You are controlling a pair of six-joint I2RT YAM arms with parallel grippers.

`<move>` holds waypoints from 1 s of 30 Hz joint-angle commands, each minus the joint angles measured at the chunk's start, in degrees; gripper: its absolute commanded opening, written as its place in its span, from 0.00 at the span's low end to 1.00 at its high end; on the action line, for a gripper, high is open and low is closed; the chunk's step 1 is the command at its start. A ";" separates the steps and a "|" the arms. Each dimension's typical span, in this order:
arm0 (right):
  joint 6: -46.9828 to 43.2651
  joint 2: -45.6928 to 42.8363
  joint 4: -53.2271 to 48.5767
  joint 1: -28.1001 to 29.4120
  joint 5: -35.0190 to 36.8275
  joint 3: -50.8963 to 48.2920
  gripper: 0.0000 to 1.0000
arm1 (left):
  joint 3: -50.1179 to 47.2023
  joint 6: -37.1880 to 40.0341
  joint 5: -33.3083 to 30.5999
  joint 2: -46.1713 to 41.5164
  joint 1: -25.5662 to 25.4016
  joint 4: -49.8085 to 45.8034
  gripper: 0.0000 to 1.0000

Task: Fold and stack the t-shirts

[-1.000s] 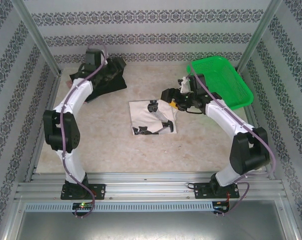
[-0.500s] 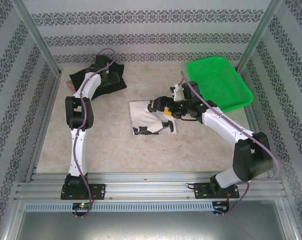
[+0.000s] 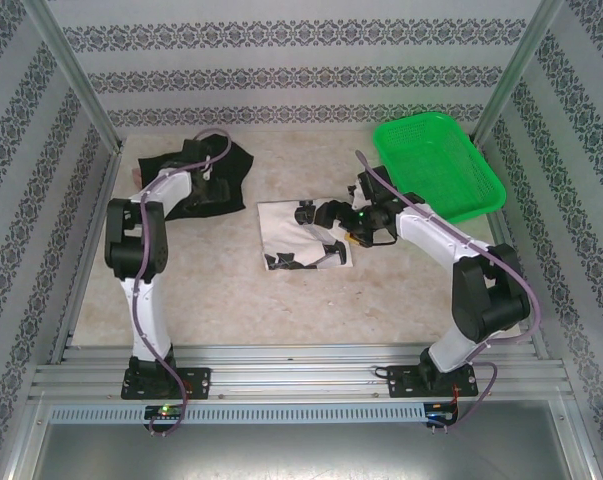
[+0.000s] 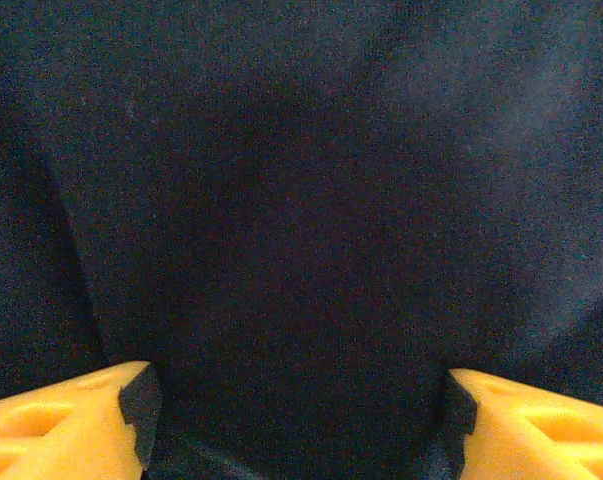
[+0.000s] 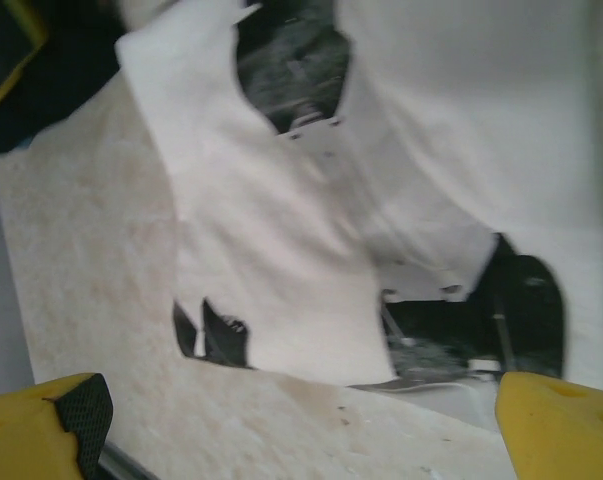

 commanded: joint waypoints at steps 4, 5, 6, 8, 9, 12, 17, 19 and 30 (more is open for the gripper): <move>-1.72 -0.57 -2.04 0.04 0.77 -0.89 0.98 | -19.79 -3.48 3.10 -9.67 0.68 -0.76 0.75; -1.81 -0.82 -1.90 0.14 0.70 -1.16 0.98 | -21.51 -3.70 3.05 -11.24 0.68 -0.20 0.75; -1.89 -1.17 -1.75 0.26 0.44 -1.46 0.98 | -22.58 -4.03 2.88 -12.98 0.68 -0.05 0.75; -2.07 -1.98 -1.85 0.23 -0.15 -1.81 0.98 | -22.70 -4.13 3.63 -16.11 0.50 -1.30 0.75; -2.36 -2.55 -2.28 0.18 -0.44 -1.90 0.98 | -22.35 -4.21 4.03 -18.25 0.27 -2.38 0.76; -3.84 -4.52 -4.42 -0.10 -0.11 -2.17 0.98 | -21.32 -5.60 3.82 -25.43 -0.54 -5.93 0.78; -5.40 -7.96 -4.85 -2.27 -2.81 -5.11 0.98 | -21.49 -12.61 8.26 -36.81 -1.49 -9.29 0.86; -6.26 -9.03 -5.28 -3.42 -3.70 -6.25 0.98 | -24.28 -17.47 11.49 -41.42 -3.94 -8.41 0.87; -9.62 -9.70 -7.26 -6.62 -6.70 -7.31 0.98 | -40.38 -40.21 10.19 -41.02 -20.53 16.02 0.88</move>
